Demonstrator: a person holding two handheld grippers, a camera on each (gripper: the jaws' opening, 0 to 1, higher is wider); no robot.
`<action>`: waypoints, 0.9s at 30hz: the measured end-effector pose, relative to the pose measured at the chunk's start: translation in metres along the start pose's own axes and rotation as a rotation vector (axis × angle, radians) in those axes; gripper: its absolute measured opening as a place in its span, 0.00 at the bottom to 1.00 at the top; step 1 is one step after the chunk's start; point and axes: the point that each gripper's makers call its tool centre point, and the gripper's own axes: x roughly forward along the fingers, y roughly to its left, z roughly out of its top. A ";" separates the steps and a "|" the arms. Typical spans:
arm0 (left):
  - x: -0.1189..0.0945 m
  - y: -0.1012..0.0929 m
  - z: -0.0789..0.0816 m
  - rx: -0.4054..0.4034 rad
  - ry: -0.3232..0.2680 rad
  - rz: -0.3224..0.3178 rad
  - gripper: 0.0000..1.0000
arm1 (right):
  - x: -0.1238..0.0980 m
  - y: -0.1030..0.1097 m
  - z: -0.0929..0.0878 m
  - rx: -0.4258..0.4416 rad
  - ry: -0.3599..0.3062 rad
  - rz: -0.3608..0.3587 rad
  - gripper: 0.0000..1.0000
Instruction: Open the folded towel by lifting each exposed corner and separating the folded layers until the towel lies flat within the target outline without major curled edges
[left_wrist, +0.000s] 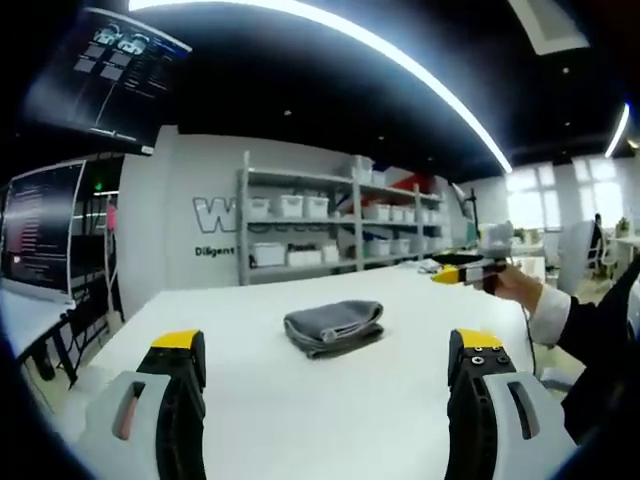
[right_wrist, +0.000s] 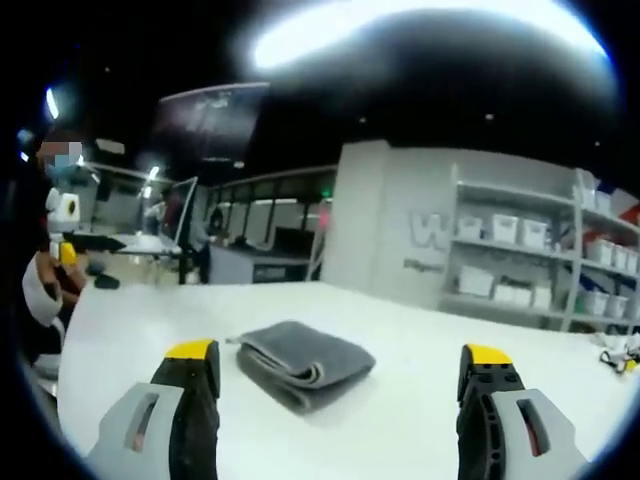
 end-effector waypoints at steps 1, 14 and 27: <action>0.000 0.000 0.000 0.003 0.001 0.001 1.00 | 0.001 0.000 0.000 -0.005 -0.002 0.001 0.99; -0.001 -0.004 0.003 0.013 0.001 -0.002 1.00 | 0.020 0.001 -0.008 -0.049 -0.006 -0.003 0.99; -0.004 0.001 0.007 -0.004 -0.024 -0.005 0.99 | 0.031 0.000 -0.010 -0.031 -0.041 0.011 0.99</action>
